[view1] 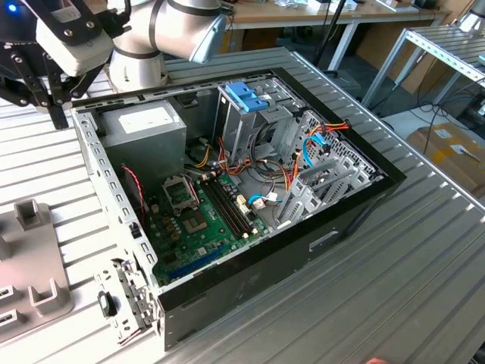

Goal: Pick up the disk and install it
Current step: 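Reach for the disk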

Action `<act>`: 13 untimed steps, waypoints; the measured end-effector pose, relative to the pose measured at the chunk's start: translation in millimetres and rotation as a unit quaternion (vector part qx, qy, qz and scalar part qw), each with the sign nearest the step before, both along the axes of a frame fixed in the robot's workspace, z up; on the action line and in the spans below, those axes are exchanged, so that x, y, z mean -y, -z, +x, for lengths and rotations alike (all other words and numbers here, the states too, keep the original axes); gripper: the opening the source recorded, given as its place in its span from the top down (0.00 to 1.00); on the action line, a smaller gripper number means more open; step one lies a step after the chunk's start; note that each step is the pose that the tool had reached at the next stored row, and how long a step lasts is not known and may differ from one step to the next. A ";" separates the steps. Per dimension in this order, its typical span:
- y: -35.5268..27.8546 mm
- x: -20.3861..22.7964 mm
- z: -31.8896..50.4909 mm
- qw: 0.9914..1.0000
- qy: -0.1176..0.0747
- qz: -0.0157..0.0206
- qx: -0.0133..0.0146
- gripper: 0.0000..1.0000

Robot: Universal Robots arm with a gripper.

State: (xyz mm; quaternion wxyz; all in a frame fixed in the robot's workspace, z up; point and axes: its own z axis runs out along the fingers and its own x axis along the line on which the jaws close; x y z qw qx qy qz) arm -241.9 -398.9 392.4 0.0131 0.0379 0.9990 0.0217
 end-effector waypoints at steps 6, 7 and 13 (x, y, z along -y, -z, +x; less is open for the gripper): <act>0.3 0.0 -8.7 1.000 0.000 0.000 0.000 0.89; 0.3 0.0 -8.8 1.000 0.000 0.000 0.000 0.89; 0.3 0.0 -9.0 1.000 0.000 0.000 0.000 0.89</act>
